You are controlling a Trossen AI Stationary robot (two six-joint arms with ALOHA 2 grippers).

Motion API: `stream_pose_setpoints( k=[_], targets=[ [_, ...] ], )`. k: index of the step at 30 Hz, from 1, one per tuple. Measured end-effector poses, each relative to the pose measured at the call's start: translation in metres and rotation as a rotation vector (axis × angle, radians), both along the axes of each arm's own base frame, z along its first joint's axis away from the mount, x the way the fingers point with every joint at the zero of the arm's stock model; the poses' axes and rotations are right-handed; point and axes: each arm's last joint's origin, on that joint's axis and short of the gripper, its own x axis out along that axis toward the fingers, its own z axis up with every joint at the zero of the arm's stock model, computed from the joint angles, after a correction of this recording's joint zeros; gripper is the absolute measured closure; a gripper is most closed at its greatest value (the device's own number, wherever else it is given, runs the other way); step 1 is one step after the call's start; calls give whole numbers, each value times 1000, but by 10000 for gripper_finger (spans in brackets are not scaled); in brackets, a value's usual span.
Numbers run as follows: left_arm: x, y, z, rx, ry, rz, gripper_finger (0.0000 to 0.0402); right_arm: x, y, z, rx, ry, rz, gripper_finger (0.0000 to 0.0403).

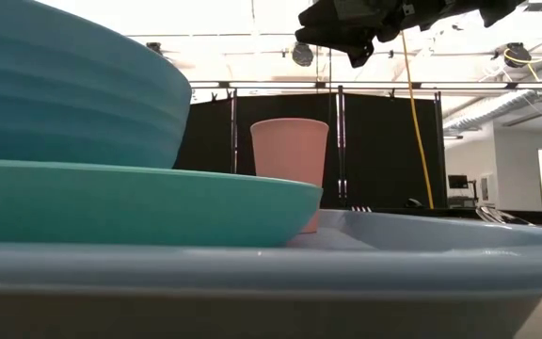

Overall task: Set up tray
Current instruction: Put the yellow table napkin on top of the blue tray to the left of the green plate

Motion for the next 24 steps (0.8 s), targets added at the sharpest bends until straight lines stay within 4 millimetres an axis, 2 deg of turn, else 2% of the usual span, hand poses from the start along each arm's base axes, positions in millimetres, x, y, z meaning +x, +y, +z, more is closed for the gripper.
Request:
stream_pose_setpoints(
  k=[15,19,24],
  targets=[
    [10,20,-14,33,66,-1,155,0,0,0,-1,2,0,268],
    [12,23,-14,53,64,-4,201,0,0,0,-1,2,0,268],
    [14,26,-14,72,73,-8,311,0,0,0,0,1,0,268]
  ],
)
